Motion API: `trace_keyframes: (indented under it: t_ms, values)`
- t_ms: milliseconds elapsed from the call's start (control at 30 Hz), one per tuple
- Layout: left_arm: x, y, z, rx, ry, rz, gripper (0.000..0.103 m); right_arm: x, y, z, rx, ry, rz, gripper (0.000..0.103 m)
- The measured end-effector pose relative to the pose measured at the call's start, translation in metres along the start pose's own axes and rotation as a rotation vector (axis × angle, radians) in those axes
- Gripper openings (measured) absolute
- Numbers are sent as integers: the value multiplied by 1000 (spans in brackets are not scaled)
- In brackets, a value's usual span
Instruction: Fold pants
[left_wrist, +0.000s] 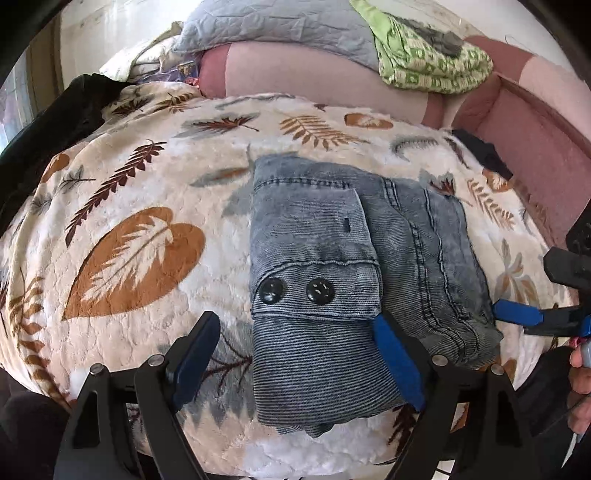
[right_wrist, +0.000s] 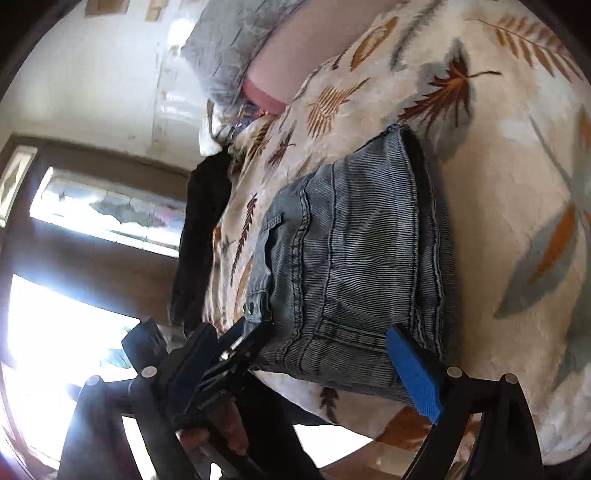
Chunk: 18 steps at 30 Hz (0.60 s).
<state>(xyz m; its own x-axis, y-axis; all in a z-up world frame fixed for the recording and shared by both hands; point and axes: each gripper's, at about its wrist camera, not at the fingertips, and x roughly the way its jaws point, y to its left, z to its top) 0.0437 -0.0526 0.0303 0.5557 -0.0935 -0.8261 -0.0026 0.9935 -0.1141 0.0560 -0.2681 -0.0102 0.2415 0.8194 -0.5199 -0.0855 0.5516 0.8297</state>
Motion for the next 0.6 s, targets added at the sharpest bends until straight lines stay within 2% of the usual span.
trace_keyframes:
  t_ms: [33, 67, 133, 233, 333, 433, 600]
  values:
    - [5, 0, 0, -5, 21, -2, 87, 11, -13, -2, 22, 37, -51, 95]
    - [5, 1, 0, -15, 28, -8, 87, 22, -19, 1, 45, 54, -38, 95]
    - [-2, 1, 0, -29, 14, -13, 87, 9, -19, -1, 46, 35, 3, 95]
    - [-16, 2, 3, -36, -33, -19, 87, -10, -19, -2, 27, 3, -26, 95]
    - [-26, 11, 8, -63, -80, -26, 87, -23, -21, -5, 34, -13, -19, 95]
    - [-26, 22, 11, -103, -87, -43, 87, -24, -17, -3, 50, -45, -30, 95]
    - [-27, 31, 11, -112, -91, -78, 87, -27, -9, -4, 70, -91, -38, 95]
